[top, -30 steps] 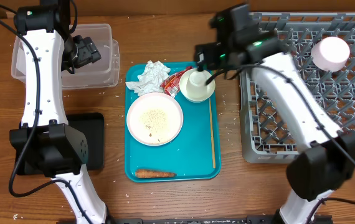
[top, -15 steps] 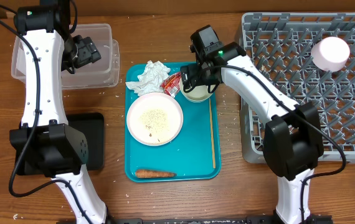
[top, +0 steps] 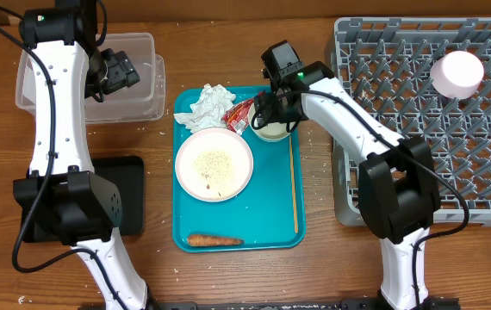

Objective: Sort waste into correct bins and load items into the dishwasher
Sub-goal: 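Move the right gripper to the small white cup and grasp it, then lift the white cup with the right gripper over the dish rack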

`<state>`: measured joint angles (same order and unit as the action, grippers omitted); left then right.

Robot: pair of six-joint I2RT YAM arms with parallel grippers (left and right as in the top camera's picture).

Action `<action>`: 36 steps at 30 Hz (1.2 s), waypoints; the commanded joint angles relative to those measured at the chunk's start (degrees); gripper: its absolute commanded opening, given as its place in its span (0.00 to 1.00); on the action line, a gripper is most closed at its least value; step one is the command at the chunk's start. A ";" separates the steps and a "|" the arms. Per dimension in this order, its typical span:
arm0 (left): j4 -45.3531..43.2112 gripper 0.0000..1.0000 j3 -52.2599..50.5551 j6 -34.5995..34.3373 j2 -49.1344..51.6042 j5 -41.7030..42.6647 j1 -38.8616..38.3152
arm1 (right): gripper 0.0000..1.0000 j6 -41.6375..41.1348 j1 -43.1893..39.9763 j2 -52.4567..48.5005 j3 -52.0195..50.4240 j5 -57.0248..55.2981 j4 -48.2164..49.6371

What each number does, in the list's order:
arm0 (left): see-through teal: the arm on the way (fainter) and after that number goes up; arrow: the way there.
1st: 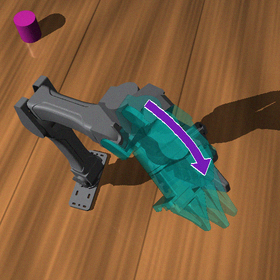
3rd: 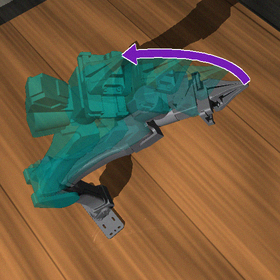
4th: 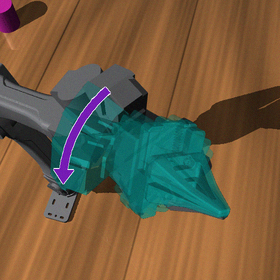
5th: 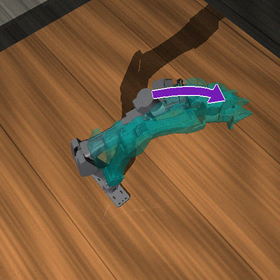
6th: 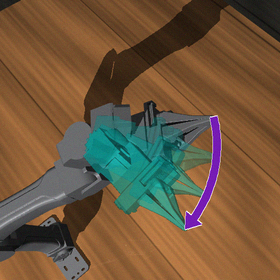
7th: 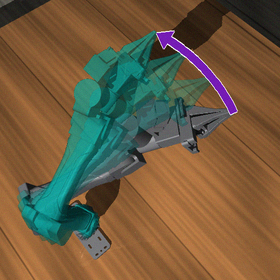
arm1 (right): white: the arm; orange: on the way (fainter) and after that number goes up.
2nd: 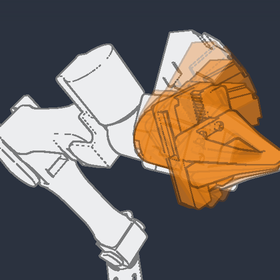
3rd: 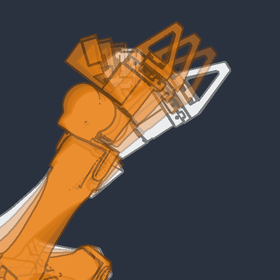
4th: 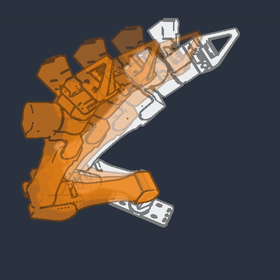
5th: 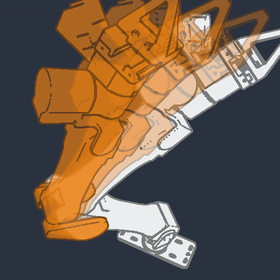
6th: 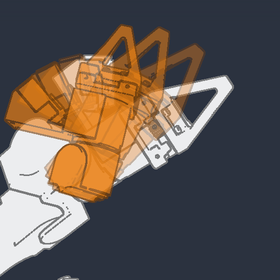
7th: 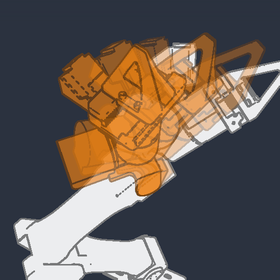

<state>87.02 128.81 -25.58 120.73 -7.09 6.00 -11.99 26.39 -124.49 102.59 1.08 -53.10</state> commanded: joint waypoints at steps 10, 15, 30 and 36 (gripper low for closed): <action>-0.13 1.00 0.57 -0.79 0.26 0.09 0.02 | 0.60 -1.29 -0.76 1.16 10.67 -2.10 -7.82; -0.13 1.00 0.57 -0.79 0.26 0.09 -0.02 | 0.60 -2.01 -5.29 3.34 20.76 -3.39 -15.30; -0.13 1.00 0.57 -0.79 0.26 0.09 -0.02 | 0.60 -4.02 -42.88 6.93 30.45 -7.45 -23.74; -0.13 1.00 0.57 -0.81 0.26 0.09 -0.02 | 0.60 -4.37 -55.87 4.50 30.38 -6.47 -23.23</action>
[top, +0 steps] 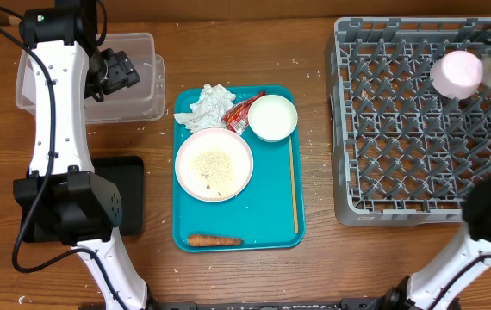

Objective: Sort waste into correct bins and load items into the dishwasher
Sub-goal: 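Lift the white cup with the right gripper over the dish rack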

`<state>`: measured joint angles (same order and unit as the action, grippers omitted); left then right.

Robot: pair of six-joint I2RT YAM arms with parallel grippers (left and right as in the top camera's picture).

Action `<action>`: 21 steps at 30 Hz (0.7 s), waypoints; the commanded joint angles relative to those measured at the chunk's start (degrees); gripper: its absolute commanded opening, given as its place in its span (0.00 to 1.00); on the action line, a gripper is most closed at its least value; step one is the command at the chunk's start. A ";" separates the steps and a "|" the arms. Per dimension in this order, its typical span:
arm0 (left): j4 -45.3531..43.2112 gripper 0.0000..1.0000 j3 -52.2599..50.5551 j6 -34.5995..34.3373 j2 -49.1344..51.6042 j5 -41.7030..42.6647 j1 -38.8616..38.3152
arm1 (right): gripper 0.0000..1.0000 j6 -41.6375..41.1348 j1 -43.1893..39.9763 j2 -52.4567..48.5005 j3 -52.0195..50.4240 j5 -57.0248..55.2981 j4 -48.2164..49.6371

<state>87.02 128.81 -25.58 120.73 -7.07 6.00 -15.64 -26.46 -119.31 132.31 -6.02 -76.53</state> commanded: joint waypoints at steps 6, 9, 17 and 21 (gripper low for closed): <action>-0.13 1.00 0.57 -0.79 0.26 0.07 -0.02 | 0.61 -0.85 -9.33 -3.39 0.33 1.64 -0.33; -0.13 1.00 0.57 -0.79 0.26 0.07 -0.02 | 0.65 -0.92 -10.62 -4.50 -0.04 2.69 -0.31; -0.13 1.00 0.57 -0.79 0.26 0.07 -0.02 | 0.66 -0.92 -10.62 -5.01 -0.09 4.55 -0.52; -0.13 1.00 0.57 -0.81 0.26 0.07 -0.02 | 0.69 -0.92 -10.62 -5.01 -0.09 7.34 -1.22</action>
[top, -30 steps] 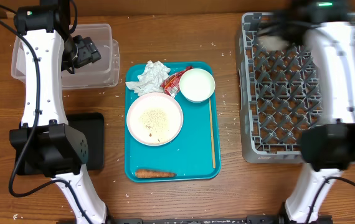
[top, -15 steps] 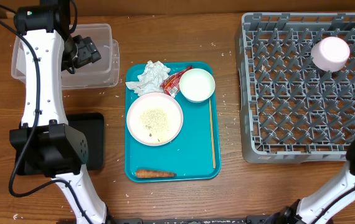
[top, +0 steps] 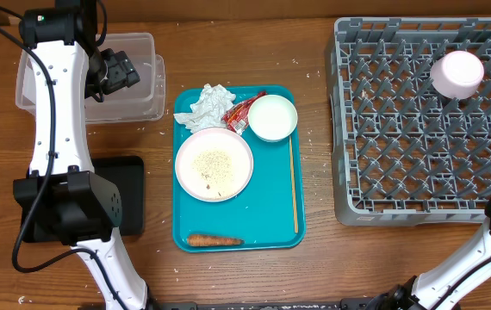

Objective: Sort waste into correct bins and load items into the dishwasher
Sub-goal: 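Lift the white cup with the right gripper over the dish rack, then lower the white cup into the right side of the rack and release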

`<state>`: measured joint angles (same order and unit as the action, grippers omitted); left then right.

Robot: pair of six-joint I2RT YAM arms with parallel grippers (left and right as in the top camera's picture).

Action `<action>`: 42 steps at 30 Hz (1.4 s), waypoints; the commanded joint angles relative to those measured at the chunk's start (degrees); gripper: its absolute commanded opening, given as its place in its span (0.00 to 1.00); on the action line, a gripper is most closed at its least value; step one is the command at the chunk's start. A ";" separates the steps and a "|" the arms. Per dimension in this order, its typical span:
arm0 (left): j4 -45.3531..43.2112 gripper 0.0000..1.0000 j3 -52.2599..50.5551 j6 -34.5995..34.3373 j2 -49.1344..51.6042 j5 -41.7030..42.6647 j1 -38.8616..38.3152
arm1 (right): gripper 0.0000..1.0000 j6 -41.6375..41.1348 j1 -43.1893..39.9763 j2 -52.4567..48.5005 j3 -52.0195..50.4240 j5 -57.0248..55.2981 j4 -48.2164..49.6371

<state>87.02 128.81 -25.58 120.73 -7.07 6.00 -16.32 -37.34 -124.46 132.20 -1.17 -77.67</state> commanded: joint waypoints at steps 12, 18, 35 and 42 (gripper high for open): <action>-0.13 1.00 0.57 -0.81 0.26 0.07 -0.02 | 0.86 0.07 0.31 0.15 0.02 8.79 -1.25; -0.13 1.00 0.57 -0.79 0.26 0.07 -0.02 | 0.86 1.55 1.86 0.15 0.02 13.25 -1.55; -0.13 1.00 0.57 -0.79 0.26 0.07 -0.02 | 0.04 -6.43 -3.76 0.13 0.00 -5.68 -0.39; -0.13 1.00 0.57 -0.79 0.26 0.07 -0.02 | 0.04 -6.21 -4.04 0.13 -5.29 -4.07 2.51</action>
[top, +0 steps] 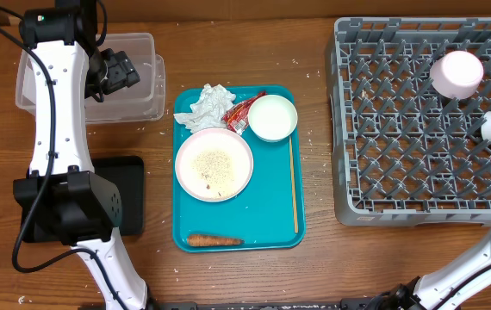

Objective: Sort waste into correct bins and load items into the dishwasher
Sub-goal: 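Lower the white cup into the right side of the rack and release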

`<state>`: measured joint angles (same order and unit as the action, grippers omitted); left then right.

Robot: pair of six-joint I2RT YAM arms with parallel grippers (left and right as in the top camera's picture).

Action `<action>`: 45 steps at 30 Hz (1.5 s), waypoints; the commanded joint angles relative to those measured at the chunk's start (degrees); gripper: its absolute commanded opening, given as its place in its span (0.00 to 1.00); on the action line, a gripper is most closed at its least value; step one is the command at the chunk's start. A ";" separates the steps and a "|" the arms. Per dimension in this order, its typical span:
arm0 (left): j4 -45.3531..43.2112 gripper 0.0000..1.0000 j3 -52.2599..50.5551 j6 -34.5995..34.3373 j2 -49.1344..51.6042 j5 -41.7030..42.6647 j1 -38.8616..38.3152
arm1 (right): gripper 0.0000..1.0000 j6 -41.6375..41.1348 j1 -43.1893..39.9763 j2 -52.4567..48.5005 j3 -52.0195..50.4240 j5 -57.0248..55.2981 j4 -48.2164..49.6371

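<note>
A teal tray (276, 232) in the middle of the table holds a crumpled white napkin (210, 105), a red wrapper (243, 113), a small white bowl (272, 118), a white plate with crumbs (214, 164), a thin chopstick (294, 185) and a carrot (214, 241). The grey dish rack (400, 129) at the right carries one pink cup (456, 74). My left gripper (123, 69) hangs over the clear bin (138, 95); its jaws are too dark to read. Of the right arm only a white link shows at the right edge, and its gripper is out of view.
A black bin (129, 194) sits at the left below the clear bin, beside the left arm's base (65, 207). The right arm's base fills the lower right corner. Crumbs are scattered on the wooden table around the tray.
A white link of the right arm now shows at the right edge over the rack, where only its base was visible before. The left arm and the tray's contents have not moved.
My right gripper was first at the small white bowl on the tray. Then it was far right near the pink cup, with the bowl left on the tray. After that it was out of view, and now one link shows over the rack.
</note>
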<state>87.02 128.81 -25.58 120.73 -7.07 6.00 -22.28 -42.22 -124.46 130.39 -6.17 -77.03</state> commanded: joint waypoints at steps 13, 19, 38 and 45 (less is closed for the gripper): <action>-0.13 1.00 0.57 -0.81 0.26 0.07 -0.02 | 0.04 0.22 1.44 0.13 -12.63 7.63 8.41; -0.13 1.00 0.57 -0.79 0.26 0.07 -0.02 | 0.04 0.20 1.60 0.13 -14.43 8.85 9.11; -0.13 1.00 0.57 -0.79 0.26 0.07 -0.02 | 0.04 7.85 1.77 0.37 -12.79 27.85 9.62; -0.13 1.00 0.55 -0.79 0.26 0.07 -0.02 | 0.04 10.12 1.77 1.53 -11.74 34.97 8.48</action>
<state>87.02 128.81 -25.58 120.73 -7.07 6.00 -13.61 -40.53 -124.46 117.12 24.10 -68.47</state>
